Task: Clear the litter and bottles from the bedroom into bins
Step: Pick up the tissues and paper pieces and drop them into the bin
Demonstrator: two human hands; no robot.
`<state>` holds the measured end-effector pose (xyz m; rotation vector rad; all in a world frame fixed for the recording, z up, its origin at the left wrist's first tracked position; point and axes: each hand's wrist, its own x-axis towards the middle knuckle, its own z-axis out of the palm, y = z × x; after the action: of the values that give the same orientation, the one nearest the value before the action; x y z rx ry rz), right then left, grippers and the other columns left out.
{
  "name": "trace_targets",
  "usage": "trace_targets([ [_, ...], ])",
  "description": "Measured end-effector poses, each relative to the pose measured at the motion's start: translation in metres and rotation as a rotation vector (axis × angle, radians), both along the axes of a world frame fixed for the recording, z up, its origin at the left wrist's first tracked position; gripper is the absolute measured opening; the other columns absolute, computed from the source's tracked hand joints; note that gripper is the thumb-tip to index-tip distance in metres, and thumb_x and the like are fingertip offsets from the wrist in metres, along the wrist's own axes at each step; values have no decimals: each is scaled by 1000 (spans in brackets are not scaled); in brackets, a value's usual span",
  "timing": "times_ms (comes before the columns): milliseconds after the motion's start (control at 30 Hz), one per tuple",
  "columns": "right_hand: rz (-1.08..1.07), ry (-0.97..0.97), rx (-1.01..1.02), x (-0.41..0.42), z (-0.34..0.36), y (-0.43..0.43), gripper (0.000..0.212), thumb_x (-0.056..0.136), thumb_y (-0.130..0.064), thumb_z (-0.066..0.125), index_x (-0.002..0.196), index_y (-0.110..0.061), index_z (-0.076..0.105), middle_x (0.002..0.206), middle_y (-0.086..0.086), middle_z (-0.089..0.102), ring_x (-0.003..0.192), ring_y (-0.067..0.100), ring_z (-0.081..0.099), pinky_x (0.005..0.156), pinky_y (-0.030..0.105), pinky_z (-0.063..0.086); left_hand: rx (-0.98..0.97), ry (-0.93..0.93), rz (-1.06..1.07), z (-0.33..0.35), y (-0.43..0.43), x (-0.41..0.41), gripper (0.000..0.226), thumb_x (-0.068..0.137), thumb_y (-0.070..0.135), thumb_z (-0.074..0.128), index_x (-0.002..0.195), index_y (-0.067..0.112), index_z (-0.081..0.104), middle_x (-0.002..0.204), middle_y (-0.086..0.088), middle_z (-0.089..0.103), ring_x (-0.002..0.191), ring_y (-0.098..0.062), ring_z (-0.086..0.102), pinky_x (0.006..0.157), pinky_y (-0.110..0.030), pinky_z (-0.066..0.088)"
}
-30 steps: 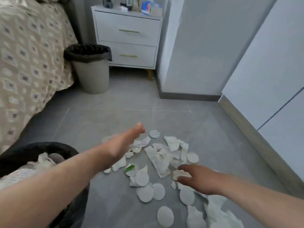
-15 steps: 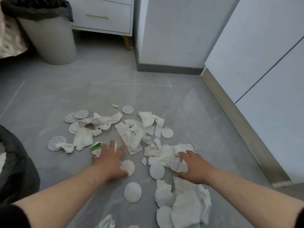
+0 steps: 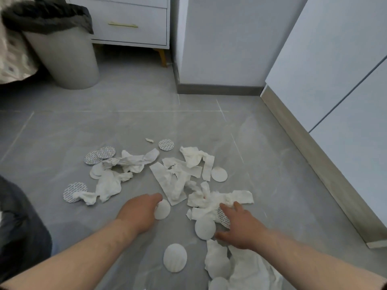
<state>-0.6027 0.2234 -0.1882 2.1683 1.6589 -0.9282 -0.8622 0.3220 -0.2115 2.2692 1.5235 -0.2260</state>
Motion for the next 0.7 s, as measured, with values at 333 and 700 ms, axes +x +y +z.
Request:
trace_targets([
  [333,24,3,1,4,-6,-2,98,76,-74,50,153,-33,5,162,5,1,145,26,22,115,35,25,203,-40,296,28,95,-15,23,89,29,49,93,11,61,111,-15,59,103,-33,56,74,-34,43],
  [700,-9,69,-30,2,-6,0,111,69,-70,60,150,-38,-9,161,6,1,146,29,18,115,41,25,-82,-57,153,-8,104,-9,9,86,30,55,85,21,55,107,-7,62,92,-24,55,72,-28,38],
])
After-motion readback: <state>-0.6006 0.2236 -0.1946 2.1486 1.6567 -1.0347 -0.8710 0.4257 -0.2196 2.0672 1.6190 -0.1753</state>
